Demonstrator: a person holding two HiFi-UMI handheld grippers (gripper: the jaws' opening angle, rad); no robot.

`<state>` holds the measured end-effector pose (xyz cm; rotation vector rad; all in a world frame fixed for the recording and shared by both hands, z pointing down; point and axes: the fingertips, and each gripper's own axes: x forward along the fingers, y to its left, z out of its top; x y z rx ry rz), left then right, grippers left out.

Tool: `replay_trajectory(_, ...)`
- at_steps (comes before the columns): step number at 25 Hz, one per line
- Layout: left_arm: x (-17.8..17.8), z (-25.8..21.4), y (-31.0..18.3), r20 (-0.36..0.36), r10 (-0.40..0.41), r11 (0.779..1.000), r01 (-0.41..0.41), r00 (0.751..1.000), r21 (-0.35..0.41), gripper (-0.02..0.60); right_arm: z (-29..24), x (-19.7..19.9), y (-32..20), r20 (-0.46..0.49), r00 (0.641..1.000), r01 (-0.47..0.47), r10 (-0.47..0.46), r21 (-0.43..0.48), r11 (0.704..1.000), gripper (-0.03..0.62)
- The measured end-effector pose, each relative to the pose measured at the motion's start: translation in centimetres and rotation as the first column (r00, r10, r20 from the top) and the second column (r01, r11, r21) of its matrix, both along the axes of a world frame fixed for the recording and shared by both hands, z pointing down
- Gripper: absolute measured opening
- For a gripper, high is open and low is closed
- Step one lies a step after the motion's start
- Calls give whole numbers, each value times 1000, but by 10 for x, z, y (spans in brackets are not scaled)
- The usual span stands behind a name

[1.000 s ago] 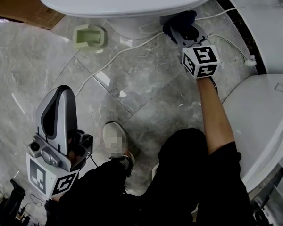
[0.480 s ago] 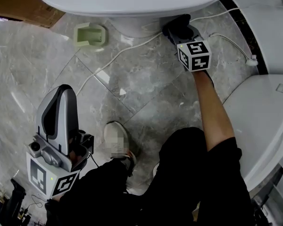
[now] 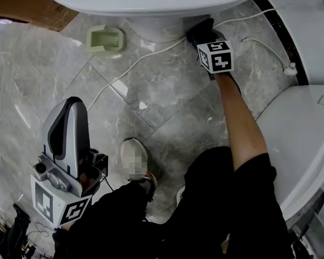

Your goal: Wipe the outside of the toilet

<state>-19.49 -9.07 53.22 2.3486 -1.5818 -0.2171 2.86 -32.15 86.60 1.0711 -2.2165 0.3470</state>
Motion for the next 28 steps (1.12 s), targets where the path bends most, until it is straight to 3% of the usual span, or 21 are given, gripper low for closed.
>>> replay_trajectory(6, 9, -10, 2, 1, 9, 1000, -9, 1000, 29, 9, -21, 17, 17, -58, 998, 41, -39, 36, 998, 117)
replay_trajectory(13, 30, -15, 5, 14, 36, 998, -37, 999, 46, 10, -141, 37, 29, 92, 995, 10, -34, 256, 967, 117)
replay_trajectory(20, 43, -23, 8, 30, 47, 997, -49, 998, 67, 10, -265, 35, 43, 226, 967, 12, -113, 404, 915, 117)
replay_trajectory(28, 45, -24, 11, 30, 55, 996, -57, 998, 72, 9, -306, 19, 28, 214, 964, 35, -156, 482, 875, 117)
